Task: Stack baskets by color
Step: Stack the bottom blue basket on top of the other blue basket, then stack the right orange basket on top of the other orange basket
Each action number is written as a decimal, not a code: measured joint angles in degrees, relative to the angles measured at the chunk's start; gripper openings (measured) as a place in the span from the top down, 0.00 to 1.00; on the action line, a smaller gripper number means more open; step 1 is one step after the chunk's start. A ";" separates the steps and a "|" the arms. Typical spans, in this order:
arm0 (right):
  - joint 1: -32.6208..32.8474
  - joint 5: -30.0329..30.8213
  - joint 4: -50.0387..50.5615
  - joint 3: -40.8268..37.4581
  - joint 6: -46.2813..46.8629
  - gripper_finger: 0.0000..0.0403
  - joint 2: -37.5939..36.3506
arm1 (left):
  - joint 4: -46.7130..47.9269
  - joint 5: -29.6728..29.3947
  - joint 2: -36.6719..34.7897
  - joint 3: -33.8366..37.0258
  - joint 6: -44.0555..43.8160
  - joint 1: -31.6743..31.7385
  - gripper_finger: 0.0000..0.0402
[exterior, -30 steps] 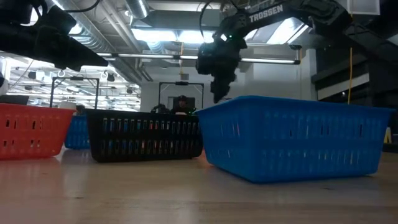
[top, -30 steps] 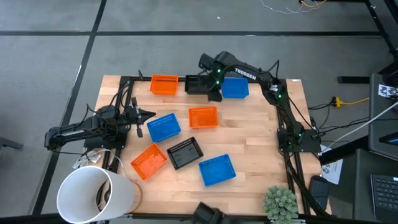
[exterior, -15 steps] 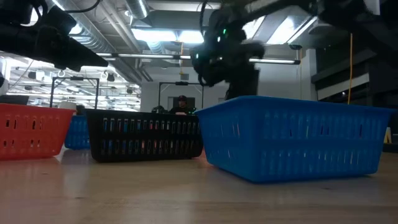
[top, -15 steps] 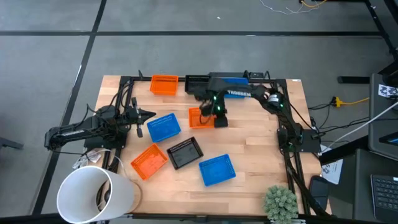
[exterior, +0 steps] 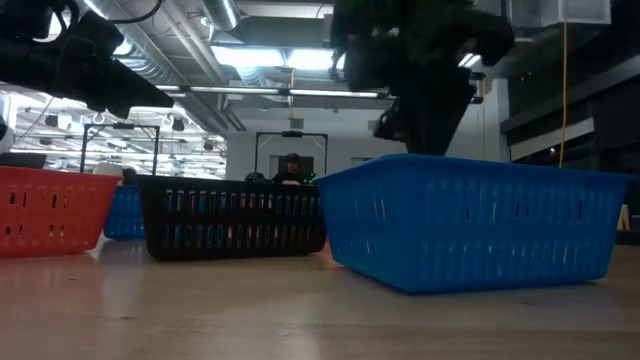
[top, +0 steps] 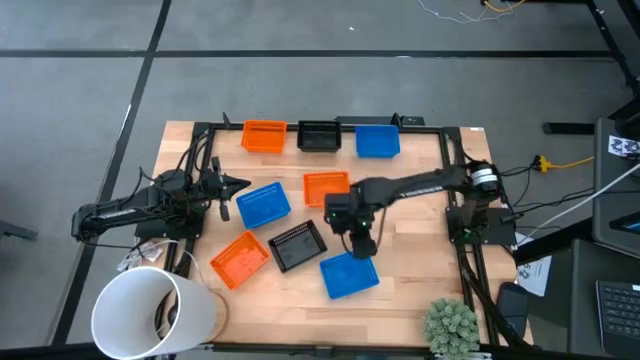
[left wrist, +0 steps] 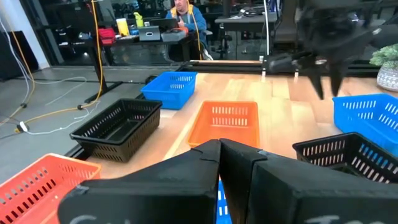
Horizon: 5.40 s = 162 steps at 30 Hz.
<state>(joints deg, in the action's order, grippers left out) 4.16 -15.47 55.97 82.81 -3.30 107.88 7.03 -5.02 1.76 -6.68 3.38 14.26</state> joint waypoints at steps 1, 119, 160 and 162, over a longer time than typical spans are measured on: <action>0.71 0.50 -1.03 -0.41 0.48 0.76 -0.66 | -0.01 0.00 0.00 0.00 0.00 0.01 1.00; -52.22 27.12 1.67 8.17 -42.39 0.74 -0.68 | -0.11 0.00 0.00 0.00 -0.17 0.00 1.00; -37.02 -16.11 -8.90 10.71 -23.23 0.74 -0.95 | -0.13 0.21 0.00 0.00 -2.03 0.00 1.00; -34.77 -16.15 -4.86 10.90 -22.03 0.74 -0.95 | -0.77 0.08 0.00 0.00 -4.45 0.01 1.00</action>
<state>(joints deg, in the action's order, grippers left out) -30.61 -31.62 51.11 93.71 -25.33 106.94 6.26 -4.94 1.76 -6.68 -1.08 14.27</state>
